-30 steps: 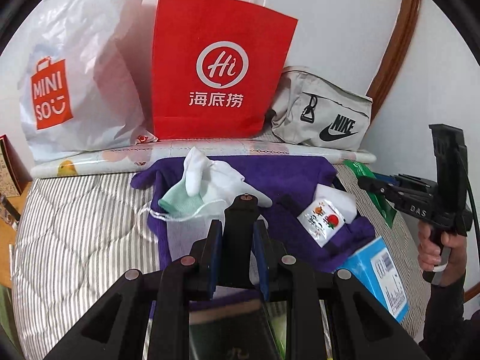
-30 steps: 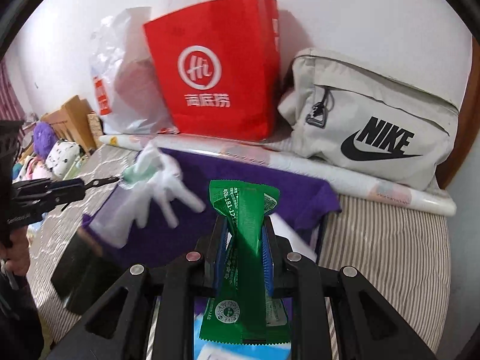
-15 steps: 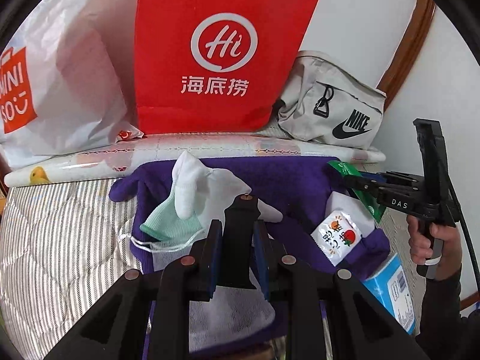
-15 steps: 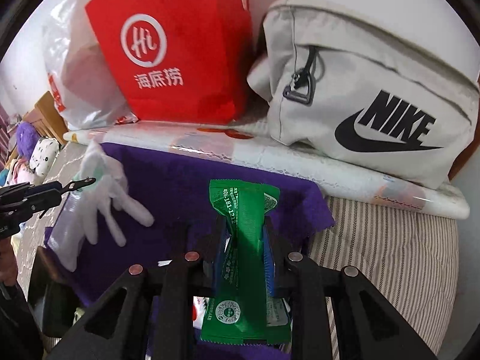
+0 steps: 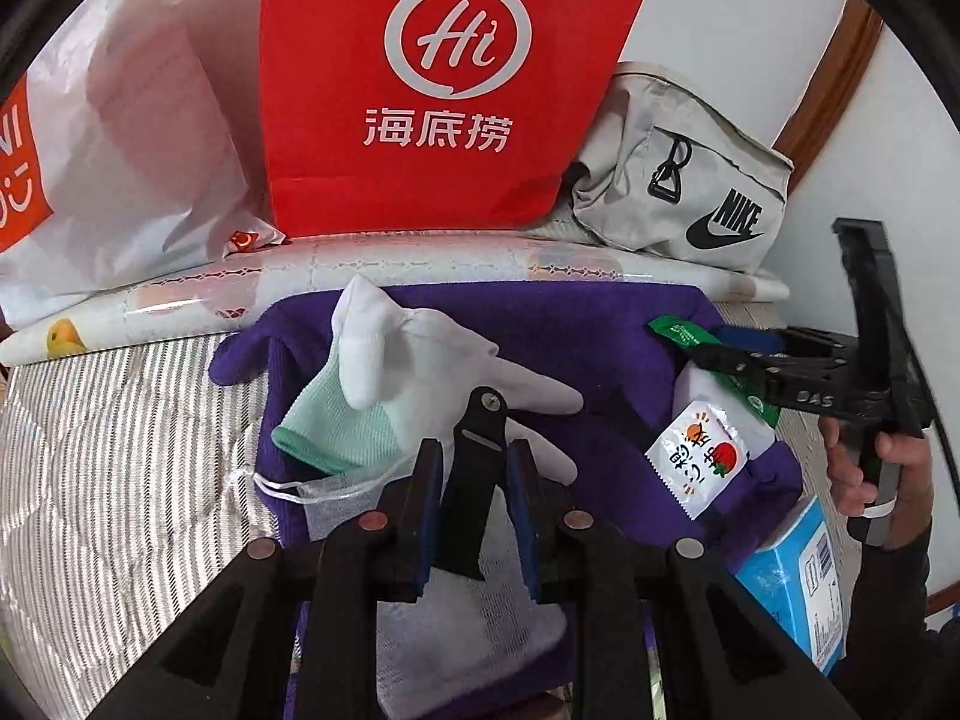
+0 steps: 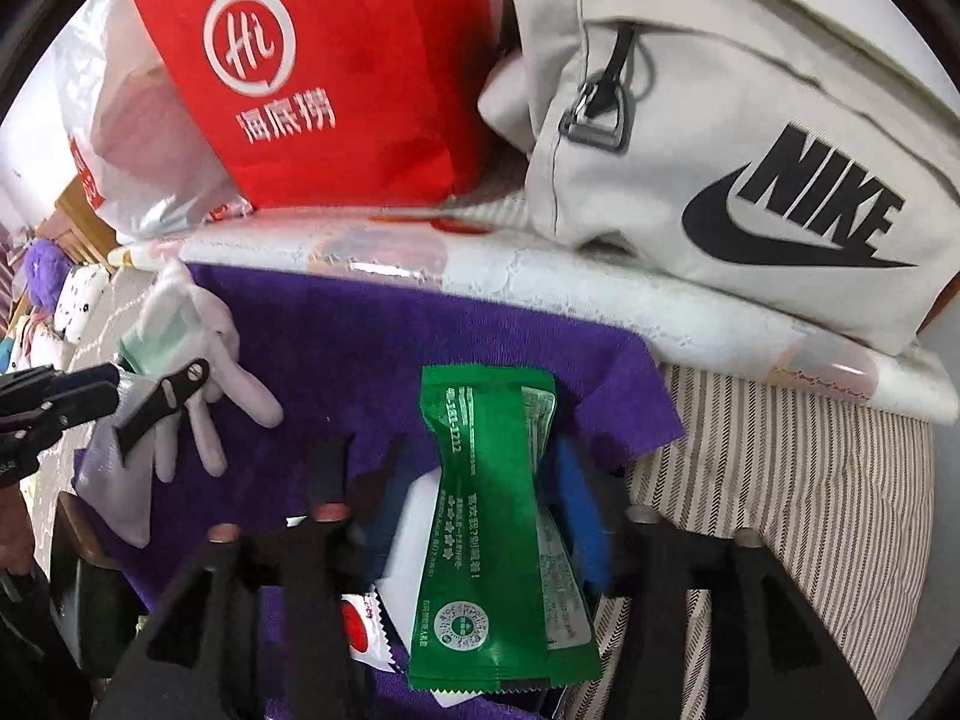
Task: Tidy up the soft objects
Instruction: 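Carry the black strap and green packet onto the purple towel and open both tools, then lift both open tools off the towel toward the yellow bag and tissue pack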
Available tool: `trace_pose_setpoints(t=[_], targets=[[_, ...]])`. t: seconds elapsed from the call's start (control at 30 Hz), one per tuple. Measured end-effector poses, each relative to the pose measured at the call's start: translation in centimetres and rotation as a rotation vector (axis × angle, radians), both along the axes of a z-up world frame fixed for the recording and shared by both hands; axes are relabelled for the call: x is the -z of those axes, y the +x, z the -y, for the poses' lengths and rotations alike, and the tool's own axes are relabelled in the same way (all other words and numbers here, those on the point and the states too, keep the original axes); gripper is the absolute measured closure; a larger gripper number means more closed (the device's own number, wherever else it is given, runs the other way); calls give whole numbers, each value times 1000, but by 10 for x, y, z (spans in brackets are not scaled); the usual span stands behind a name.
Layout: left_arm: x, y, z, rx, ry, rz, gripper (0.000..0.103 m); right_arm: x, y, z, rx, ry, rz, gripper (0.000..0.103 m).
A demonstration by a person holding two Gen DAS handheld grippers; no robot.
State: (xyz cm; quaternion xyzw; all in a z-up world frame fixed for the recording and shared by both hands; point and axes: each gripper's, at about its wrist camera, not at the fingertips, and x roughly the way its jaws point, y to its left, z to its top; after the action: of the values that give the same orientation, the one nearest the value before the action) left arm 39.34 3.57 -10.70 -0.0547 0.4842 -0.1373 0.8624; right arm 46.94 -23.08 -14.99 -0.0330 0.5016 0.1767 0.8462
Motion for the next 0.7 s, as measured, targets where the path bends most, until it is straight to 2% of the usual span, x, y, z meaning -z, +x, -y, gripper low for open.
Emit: trace_pose_setpoints(t=[0.07,0.17,0.3,0.57,0.63,0.7], targets=[[-2,-3,-1,-3,9,-3,80,-5,-1,2,8,14,13,37],[-6,-8,-5,-14,15,-5,78,-16,-4,4,19,30,18,37],[-18,-25,-8,-36,40,27,69,-34,-15,7,29,58,36,37],[-47,-81,-14,-73,41,127,69,-73,-75,14,46,113,130,37],[-51,-96,-15,-71,17,123,69,-80,-97,13,43,127,150,37],[-49,-108,-15,-63,11,75,69,-82,-114,10,34,139,154,37]])
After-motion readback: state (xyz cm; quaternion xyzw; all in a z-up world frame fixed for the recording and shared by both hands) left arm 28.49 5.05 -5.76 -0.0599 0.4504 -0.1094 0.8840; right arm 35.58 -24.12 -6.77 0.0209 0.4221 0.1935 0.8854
